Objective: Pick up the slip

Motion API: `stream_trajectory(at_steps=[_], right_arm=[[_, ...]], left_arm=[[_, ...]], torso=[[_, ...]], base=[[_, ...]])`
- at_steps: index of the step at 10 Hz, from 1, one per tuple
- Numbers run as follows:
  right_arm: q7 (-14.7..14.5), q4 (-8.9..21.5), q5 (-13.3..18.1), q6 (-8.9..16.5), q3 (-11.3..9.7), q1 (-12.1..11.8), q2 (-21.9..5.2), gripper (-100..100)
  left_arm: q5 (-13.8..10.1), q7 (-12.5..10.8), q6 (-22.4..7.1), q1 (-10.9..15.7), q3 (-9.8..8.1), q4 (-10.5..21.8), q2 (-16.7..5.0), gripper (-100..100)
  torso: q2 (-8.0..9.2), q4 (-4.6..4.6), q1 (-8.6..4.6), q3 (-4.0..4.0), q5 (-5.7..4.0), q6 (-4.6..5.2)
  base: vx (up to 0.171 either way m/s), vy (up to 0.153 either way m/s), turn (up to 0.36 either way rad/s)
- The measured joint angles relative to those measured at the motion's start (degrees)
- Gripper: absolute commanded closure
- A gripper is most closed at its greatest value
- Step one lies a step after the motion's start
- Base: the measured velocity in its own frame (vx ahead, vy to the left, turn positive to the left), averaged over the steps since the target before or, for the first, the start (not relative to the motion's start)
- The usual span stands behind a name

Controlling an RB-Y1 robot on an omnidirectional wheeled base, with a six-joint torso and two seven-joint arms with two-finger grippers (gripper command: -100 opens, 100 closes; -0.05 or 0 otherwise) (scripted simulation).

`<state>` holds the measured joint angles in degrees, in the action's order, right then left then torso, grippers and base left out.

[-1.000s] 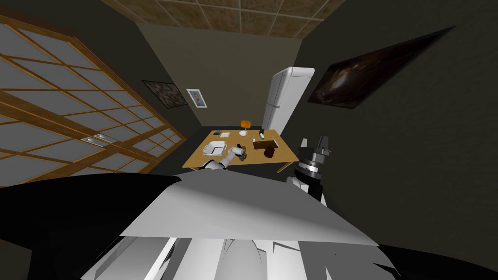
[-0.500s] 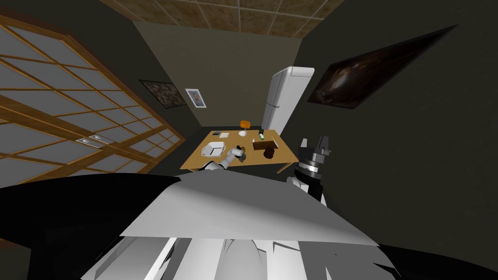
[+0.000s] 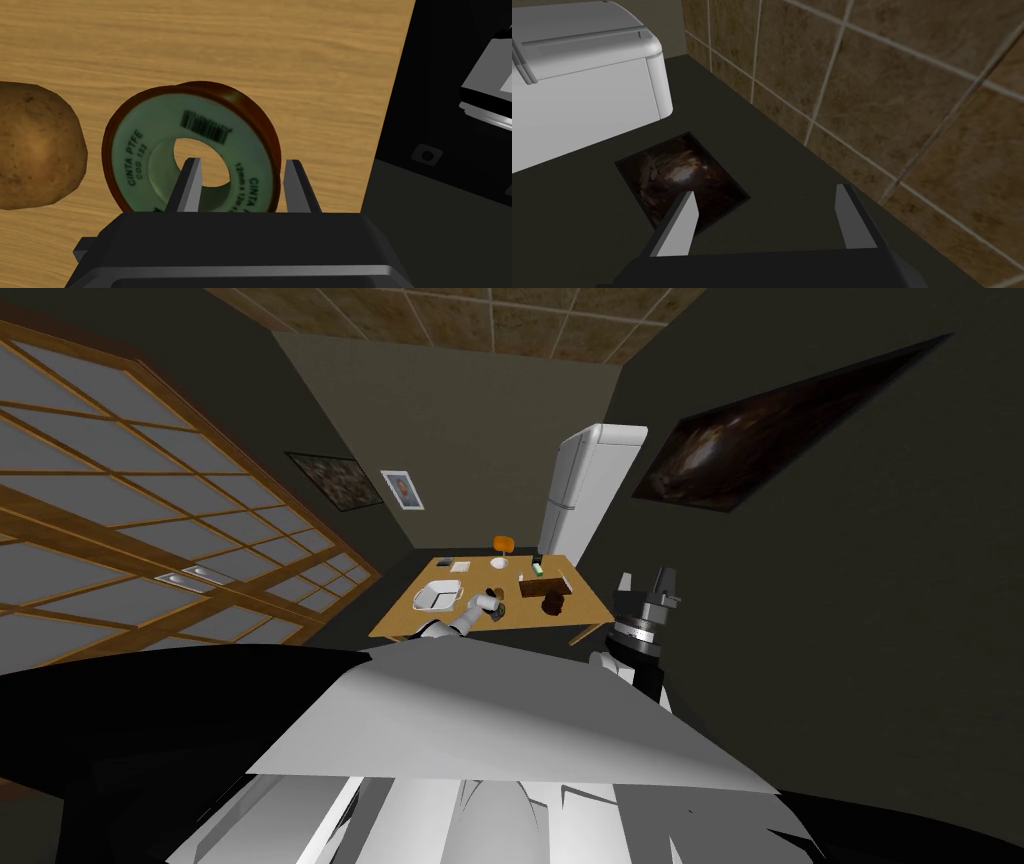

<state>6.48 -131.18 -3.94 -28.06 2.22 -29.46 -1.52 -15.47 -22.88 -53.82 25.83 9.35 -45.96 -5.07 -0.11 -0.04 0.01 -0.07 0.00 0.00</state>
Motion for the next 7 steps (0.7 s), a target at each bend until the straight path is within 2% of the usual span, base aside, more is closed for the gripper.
stream_trajectory(at_steps=[1,2,3,6,7], right_arm=[[0.0,0.0,0.0,0.0,0.0,0.0,0.0,0],[0.0,0.0,0.0,0.0,0.0,0.0,0.0,0],[0.0,0.0,0.0,0.0,0.0,0.0,0.0,0],[0.0,0.0,0.0,0.0,0.0,0.01,0.0,0],[0.0,0.0,0.0,0.0,0.0,0.0,0.0,0]], left_arm=[[0.0,-0.01,0.0,-0.01,0.0,0.01,0.0,100],[-0.01,-0.02,0.0,-0.02,-0.01,0.01,0.0,0],[-0.01,-0.03,0.0,-0.02,-0.01,0.01,0.0,100],[-0.34,-1.22,-3.45,0.75,0.83,-3.16,-0.62,100],[-0.36,-1.31,-3.75,0.79,0.86,-3.3,-0.65,0]], torso=[[0.0,0.01,0.0,0.0,0.0,0.0],[0.0,0.01,-0.01,0.01,-0.01,0.01],[0.0,0.01,-0.01,0.01,-0.01,0.01],[0.25,0.08,0.02,0.15,-0.02,0.03],[0.16,0.06,0.0,0.11,-0.02,0.03]], base=[[0.0,0.0,0.0],[0.0,0.0,0.0],[-0.033,0.015,0.009],[-0.049,0.01,0.006],[-0.006,0.001,0.0]])
